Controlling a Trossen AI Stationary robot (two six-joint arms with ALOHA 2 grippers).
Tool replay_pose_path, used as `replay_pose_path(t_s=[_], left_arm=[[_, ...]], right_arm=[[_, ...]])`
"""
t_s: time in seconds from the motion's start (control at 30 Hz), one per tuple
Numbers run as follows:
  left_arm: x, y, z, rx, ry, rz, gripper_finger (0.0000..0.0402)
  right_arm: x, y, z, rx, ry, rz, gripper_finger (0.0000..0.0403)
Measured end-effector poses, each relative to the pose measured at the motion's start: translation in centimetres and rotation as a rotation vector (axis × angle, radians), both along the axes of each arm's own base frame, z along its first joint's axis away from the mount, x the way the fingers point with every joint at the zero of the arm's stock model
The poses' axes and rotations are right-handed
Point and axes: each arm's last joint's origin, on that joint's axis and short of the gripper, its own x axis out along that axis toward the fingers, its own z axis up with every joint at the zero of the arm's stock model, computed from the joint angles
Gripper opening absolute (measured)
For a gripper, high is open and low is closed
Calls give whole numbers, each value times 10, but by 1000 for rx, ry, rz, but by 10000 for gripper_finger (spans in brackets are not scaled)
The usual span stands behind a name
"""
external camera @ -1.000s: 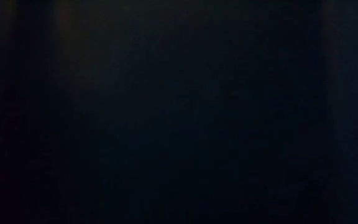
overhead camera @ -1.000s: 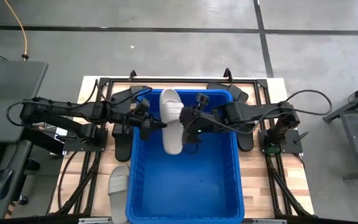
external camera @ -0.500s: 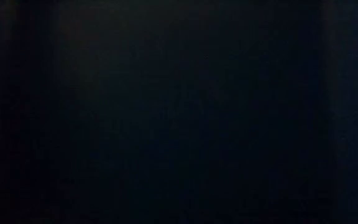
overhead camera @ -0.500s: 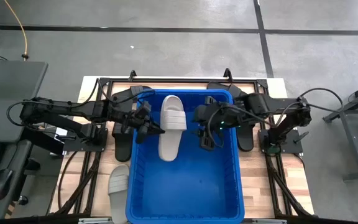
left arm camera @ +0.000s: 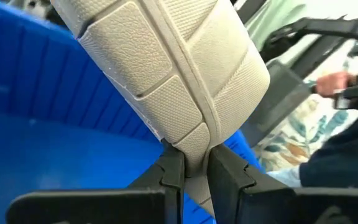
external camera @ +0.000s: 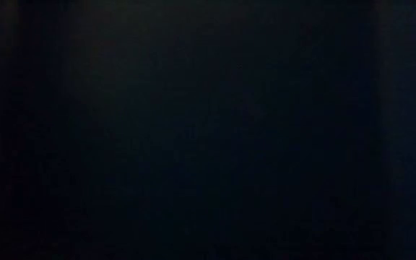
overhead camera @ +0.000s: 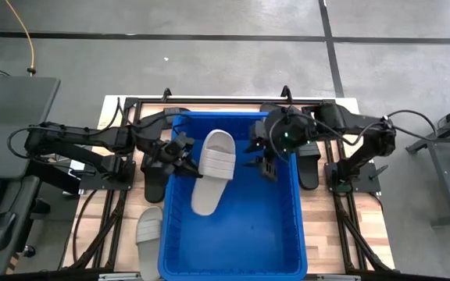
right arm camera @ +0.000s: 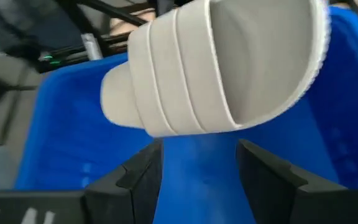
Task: Pick and place slides into bin
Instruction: Put the right gray slipper into the blue bin
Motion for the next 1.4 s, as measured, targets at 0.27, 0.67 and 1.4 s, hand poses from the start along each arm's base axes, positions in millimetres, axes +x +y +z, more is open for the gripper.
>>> replay_pose_path(t_s=[0.27,0.67,1.4], left_arm=[[-4,-8,4,33,-38,-70,33],[-3,-15,5,43,-57,-142,33],[3,-21,-2,-166,36,-386,31]], right_arm=[[-32,-43,1,107,-56,-39,191],[-89,-74,-56,621,-435,-90,199],[-30,-48,-76,732,-346,-50,273]])
